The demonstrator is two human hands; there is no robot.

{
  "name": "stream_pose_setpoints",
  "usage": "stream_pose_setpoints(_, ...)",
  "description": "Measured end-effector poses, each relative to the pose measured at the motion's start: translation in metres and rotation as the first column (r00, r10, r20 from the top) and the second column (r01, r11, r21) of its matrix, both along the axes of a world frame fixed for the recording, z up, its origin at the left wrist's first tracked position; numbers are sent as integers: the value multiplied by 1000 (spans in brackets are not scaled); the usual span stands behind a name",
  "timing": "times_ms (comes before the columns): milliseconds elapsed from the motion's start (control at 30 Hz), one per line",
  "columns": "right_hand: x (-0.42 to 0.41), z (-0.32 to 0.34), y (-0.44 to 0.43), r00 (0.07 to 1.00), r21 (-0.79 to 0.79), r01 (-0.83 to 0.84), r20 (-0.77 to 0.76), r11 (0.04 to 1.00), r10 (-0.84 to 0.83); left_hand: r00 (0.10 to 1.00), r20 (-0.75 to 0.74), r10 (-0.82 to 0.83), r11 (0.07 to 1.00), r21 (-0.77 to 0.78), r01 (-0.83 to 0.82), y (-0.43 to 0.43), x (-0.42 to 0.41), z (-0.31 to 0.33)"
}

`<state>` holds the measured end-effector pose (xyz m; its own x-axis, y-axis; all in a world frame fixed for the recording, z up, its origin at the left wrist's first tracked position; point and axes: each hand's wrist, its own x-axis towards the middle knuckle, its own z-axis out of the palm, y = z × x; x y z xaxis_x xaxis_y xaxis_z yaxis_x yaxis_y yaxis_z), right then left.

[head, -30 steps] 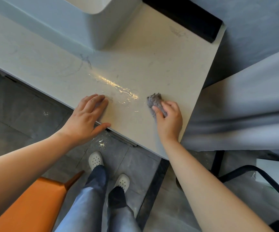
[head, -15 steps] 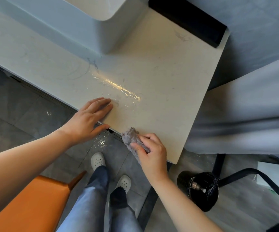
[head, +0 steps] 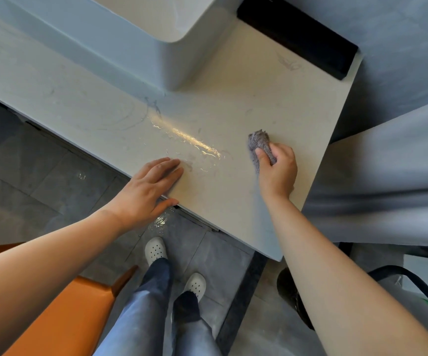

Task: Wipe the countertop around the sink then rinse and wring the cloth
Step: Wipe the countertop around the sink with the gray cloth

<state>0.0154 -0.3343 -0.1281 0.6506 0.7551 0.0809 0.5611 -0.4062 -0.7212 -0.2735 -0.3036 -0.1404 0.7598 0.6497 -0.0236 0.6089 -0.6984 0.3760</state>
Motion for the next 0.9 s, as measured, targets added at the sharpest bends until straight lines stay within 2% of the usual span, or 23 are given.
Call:
stream_pose_setpoints(367, -73, -4, -42, 979, -24, -202, 34, 979, 203, 1000, 22, -1, 1000, -12, 2, 1, -1, -3)
stream_pose_setpoints(667, -106, -1, -98, 906, -23, -422, 34, 907, 422, 998, 1, -67, 997, -27, 67, 13, -8, 8)
stream_pose_setpoints(800, -108, 12, -103, 911, -42, -386, -174, 922, 374, 997, -16, -72, 997, -14, 72, 14, -7, 10)
stream_pose_setpoints(900, -90, 28, -85, 941, 37, -276, -191, 960, 278, 998, -15, -60, 998, -10, 60, 14, -7, 10)
